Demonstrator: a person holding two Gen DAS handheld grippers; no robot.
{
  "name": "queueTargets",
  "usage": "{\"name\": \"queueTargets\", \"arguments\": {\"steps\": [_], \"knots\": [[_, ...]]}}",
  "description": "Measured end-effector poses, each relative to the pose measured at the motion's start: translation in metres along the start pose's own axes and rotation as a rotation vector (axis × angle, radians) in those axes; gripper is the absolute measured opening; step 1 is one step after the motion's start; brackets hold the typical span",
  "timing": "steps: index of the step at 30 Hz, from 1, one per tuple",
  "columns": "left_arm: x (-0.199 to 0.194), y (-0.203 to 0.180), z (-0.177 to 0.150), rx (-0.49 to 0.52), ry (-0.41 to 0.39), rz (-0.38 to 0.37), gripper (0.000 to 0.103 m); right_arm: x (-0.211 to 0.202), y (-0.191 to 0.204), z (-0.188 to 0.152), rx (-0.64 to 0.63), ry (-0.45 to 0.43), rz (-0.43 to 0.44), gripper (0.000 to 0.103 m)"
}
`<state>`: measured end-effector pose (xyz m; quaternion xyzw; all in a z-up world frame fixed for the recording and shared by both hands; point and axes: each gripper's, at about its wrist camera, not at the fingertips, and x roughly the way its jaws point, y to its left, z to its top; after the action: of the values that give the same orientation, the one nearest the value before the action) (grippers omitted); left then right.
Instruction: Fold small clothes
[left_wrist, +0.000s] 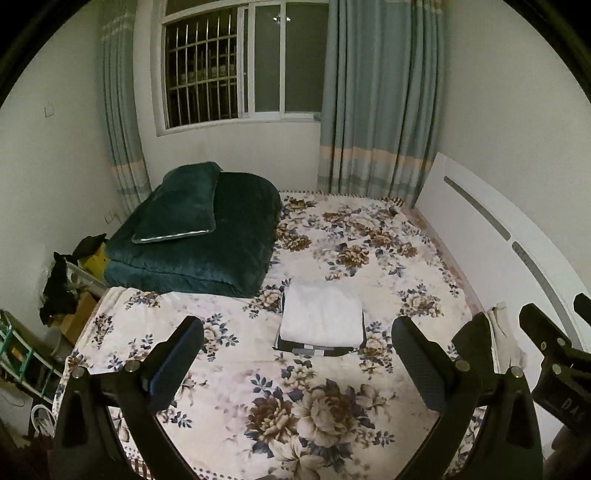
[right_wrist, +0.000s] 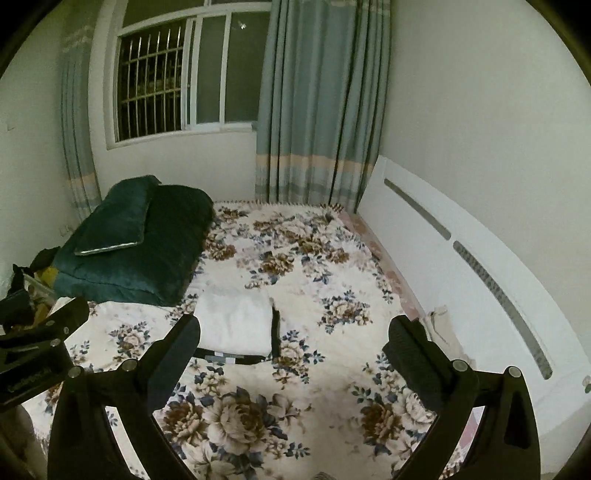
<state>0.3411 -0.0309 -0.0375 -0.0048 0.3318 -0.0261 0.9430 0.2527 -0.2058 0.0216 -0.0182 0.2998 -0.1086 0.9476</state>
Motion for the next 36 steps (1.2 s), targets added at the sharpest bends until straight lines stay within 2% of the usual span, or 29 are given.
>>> {"name": "queueTargets", "arguments": {"steps": [8, 36], "knots": [[-0.021, 0.001, -0.010, -0.006, -0.008, 0.010, 0.103, -0.030, -0.009, -0.003, -0.007, -0.016, 0.015, 0.103], [-0.039, 0.010, -0.016, -0.016, -0.022, 0.044, 0.103, -0.035, -0.008, -0.005, -0.028, -0.013, 0.061, 0.103]]}}
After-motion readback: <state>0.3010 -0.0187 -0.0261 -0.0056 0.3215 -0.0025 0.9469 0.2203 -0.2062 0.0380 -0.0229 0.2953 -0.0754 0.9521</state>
